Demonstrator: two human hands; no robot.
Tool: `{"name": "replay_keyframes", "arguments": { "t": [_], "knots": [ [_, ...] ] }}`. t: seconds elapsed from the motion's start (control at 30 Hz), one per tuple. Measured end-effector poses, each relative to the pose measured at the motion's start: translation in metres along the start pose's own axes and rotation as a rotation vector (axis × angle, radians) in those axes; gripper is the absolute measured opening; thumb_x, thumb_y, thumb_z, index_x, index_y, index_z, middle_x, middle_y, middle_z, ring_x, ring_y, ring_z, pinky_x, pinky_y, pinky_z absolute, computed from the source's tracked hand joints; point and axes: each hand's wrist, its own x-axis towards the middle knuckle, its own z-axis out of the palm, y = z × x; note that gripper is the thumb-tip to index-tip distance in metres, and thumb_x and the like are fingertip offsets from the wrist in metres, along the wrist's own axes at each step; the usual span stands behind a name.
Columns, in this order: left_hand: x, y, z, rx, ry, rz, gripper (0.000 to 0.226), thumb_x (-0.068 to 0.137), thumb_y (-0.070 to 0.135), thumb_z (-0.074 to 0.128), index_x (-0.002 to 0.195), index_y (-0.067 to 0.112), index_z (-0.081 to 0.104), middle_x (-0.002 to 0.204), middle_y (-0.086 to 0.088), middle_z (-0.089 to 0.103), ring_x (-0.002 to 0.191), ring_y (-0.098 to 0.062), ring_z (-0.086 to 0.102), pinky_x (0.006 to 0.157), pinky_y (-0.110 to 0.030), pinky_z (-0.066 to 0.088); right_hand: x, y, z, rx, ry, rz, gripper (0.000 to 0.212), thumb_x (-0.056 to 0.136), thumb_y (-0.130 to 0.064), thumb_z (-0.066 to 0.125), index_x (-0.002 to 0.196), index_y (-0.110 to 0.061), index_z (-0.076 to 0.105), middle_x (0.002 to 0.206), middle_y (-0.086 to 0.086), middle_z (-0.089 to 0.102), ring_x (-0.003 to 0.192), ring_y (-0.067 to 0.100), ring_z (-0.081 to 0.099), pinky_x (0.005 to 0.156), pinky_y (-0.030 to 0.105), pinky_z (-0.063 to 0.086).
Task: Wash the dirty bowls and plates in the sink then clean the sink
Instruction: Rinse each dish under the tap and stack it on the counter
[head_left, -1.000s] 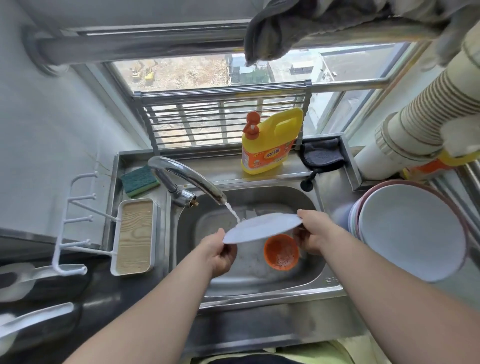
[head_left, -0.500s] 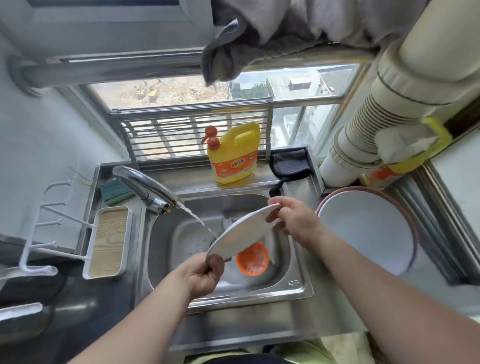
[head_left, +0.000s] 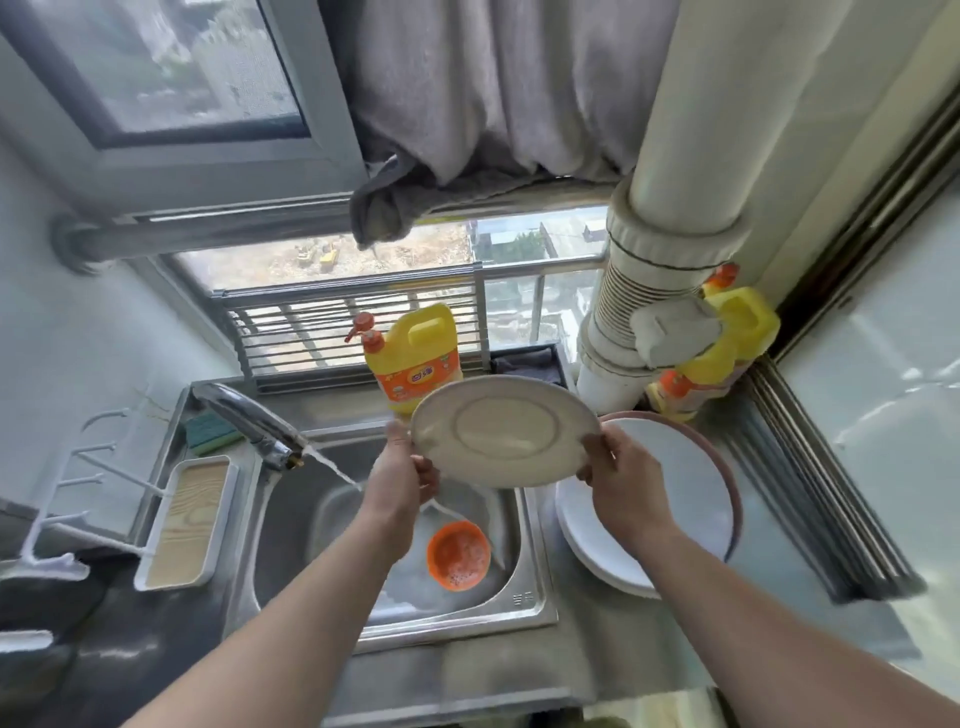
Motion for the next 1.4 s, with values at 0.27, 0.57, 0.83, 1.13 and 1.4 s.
{"name": "replay_keyframes", "arguments": {
  "t": [0.27, 0.57, 0.83, 1.13, 1.4],
  "knots": [
    [-0.005, -0.032, 0.106, 0.546, -0.174, 0.307, 0.023, 0.111, 0.035, 0.046, 0.121, 0.031, 0.066, 0.106, 0.005, 0.069, 0.099, -0.019, 0.063, 0.088, -0.033, 0.047, -0.038, 0.09, -0.049, 0.064, 0.15, 0.435, 0.039, 0.109, -0.039, 0.042, 0.087, -0.013, 0.06, 0.083, 0.013, 0.065, 0.078, 0.035, 0.062, 0.069, 0.042, 0.046],
    [0.01, -0.073, 0.144, 0.763, -0.25, 0.332, 0.021, 0.106, 0.026, 0.055, 0.122, 0.022, 0.068, 0.105, 0.004, 0.07, 0.096, -0.019, 0.064, 0.078, -0.029, 0.047, -0.054, 0.115, -0.072, -0.084, 0.171, 0.515, 0.037, 0.109, -0.035, 0.04, 0.145, -0.033, 0.031, 0.122, 0.004, 0.065, 0.104, 0.037, 0.064, 0.089, 0.046, 0.048],
    [0.033, -0.096, 0.089, 0.775, -0.261, 0.364, 0.018, 0.1, 0.025, 0.061, 0.114, 0.033, 0.068, 0.096, 0.006, 0.063, 0.088, -0.006, 0.058, 0.082, -0.024, 0.039, -0.038, 0.07, -0.083, -0.457, 0.201, 0.262, 0.039, 0.106, -0.033, 0.05, 0.142, -0.024, 0.039, 0.102, 0.017, 0.072, 0.09, 0.043, 0.068, 0.075, 0.048, 0.054],
    [0.116, -0.19, -0.059, 1.035, -0.19, -0.344, 0.055, 0.101, 0.023, 0.049, 0.155, 0.033, 0.043, 0.139, -0.011, 0.06, 0.108, -0.031, 0.062, 0.083, -0.032, 0.049, -0.003, 0.018, 0.186, -0.337, -0.527, -0.019, 0.037, 0.102, -0.019, 0.047, 0.137, -0.021, 0.058, 0.133, 0.006, 0.054, 0.121, 0.031, 0.057, 0.1, 0.043, 0.048],
    [0.131, -0.221, -0.042, 0.34, -0.272, -0.586, 0.049, 0.104, 0.001, 0.048, 0.148, 0.022, 0.048, 0.112, -0.008, 0.07, 0.07, -0.013, 0.06, 0.049, -0.02, 0.045, 0.017, 0.093, 0.277, -0.517, -0.647, 0.498, 0.045, 0.099, -0.019, 0.047, 0.143, -0.011, 0.049, 0.143, 0.024, 0.051, 0.13, 0.04, 0.056, 0.108, 0.038, 0.045]
  ]
}}
